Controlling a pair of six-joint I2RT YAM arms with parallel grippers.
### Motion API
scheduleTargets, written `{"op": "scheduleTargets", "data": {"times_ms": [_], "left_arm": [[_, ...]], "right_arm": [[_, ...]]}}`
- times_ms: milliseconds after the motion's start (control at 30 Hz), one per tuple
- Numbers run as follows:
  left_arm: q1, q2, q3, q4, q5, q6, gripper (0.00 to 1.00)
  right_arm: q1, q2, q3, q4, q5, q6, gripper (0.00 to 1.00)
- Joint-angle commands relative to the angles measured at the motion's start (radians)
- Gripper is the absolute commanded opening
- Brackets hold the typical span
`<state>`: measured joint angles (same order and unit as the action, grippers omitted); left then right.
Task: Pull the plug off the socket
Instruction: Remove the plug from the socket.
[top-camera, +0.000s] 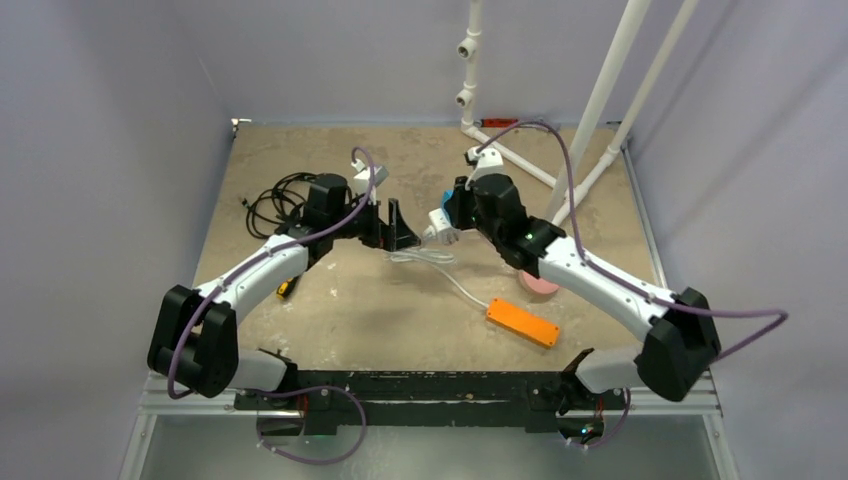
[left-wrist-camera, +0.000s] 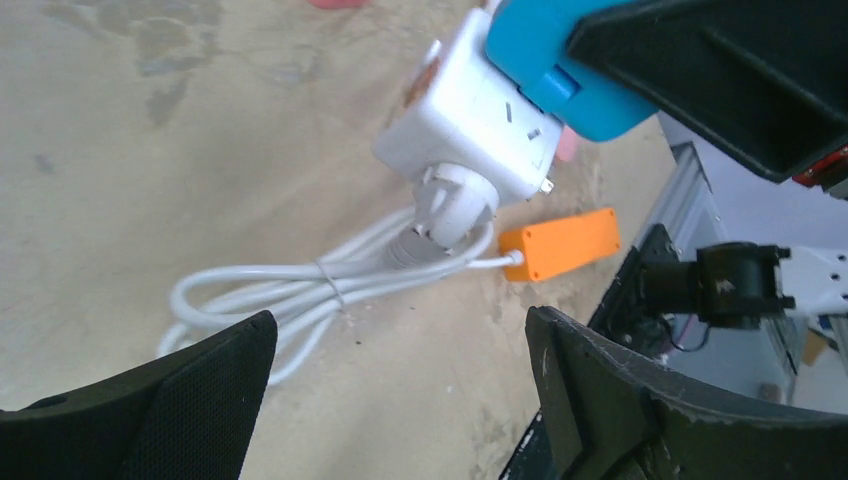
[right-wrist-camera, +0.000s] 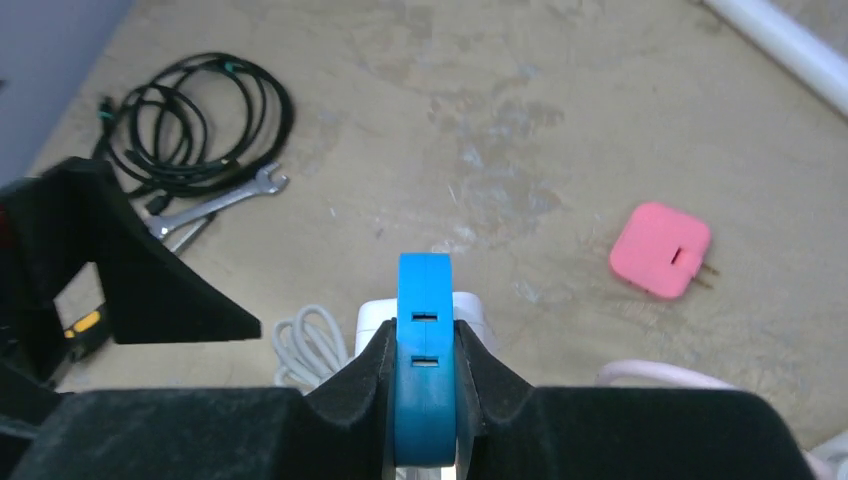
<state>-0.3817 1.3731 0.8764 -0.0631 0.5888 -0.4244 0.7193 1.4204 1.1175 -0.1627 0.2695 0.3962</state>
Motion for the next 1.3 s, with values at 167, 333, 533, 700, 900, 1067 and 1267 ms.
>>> {"op": "scheduleTargets", "data": {"times_ms": [167,333,533,700,900,1067,1267], "left_arm": [[-0.030,-0.002,-0.043,0.285,0.230,-0.092,0.94],[-0.030,0.011,-0.055,0.324,0.240,-0.104,0.95],[-0.035,0.104,-0.069,0.399,0.298,-0.189,0.96],[-0.063,0.150,-0.089,0.477,0.338,-0.274,0.96],[-0.066,0.219,-0.131,0.706,0.399,-0.466,0.94],[-0.066,0.243,-0.153,0.826,0.425,-0.557,0.80],[-0.066,0.254,-0.150,0.807,0.421,-0.554,0.78]], "right_arm": [[0.001,-0.280,-0.306,0.609,-0.122,-0.174,0.00],[0.002,-0.352,-0.422,0.725,-0.191,-0.173,0.00],[0.003,-0.417,-0.544,0.874,-0.216,-0.149,0.00],[0.002,-0.445,-0.577,0.907,-0.230,-0.130,0.00],[0.002,-0.434,-0.603,0.930,-0.256,-0.125,0.00],[0.002,-0.420,-0.610,0.957,-0.267,-0.126,0.00],[0.002,-0.408,-0.620,0.984,-0.332,-0.124,0.00]]}}
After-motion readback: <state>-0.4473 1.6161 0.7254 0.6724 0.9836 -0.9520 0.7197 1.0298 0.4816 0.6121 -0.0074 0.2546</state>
